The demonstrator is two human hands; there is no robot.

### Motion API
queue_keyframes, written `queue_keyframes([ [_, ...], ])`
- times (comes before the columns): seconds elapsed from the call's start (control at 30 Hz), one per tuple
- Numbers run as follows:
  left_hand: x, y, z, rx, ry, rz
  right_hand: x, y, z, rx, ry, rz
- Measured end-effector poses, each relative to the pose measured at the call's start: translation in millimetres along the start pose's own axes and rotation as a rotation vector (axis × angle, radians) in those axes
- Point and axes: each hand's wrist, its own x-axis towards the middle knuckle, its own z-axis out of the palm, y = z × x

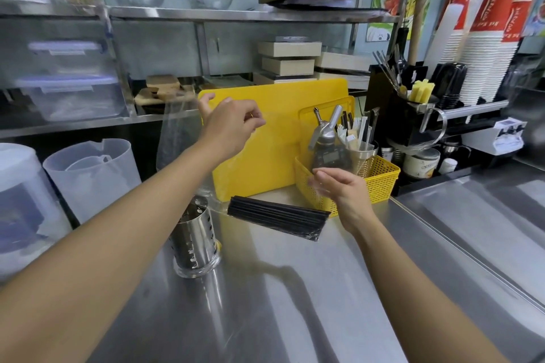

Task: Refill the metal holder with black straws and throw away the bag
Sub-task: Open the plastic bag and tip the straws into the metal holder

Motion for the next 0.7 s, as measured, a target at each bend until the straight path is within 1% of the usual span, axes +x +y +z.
queue_keyframes([
  [0.1,-4,-3,-3,0.027,0.092,0.021,1,-3,7,0.068,0.017,-0.022],
  [0.2,-13,-13,-5,0.126,0.246,0.039,3,-7,9,0.185,0.037,-0.031],
  [0.27,-21,-22,-7,0.128,0.339,0.014,5,-11,9,0.217,0.028,-0.046],
  [0.33,-29,-32,-8,0.100,0.410,-0.062,7,-13,8,0.231,0.007,-0.065],
  [0.4,-37,-46,-9,0.037,0.486,-0.177,8,-14,5,0.260,0.006,-0.071],
  [0.5,-46,-71,-8,-0.197,0.575,-0.435,9,-14,0,0.323,0.025,-0.034],
  [0.57,-54,-88,-5,-0.480,0.530,-0.636,9,-14,-1,0.343,0.029,-0.003],
  [0.63,-63,-100,1,-0.778,0.372,-0.776,9,-12,-1,0.340,0.026,0.015],
  [0.7,-72,-109,7,-0.932,0.244,-0.856,10,-11,0,0.335,0.020,0.035],
])
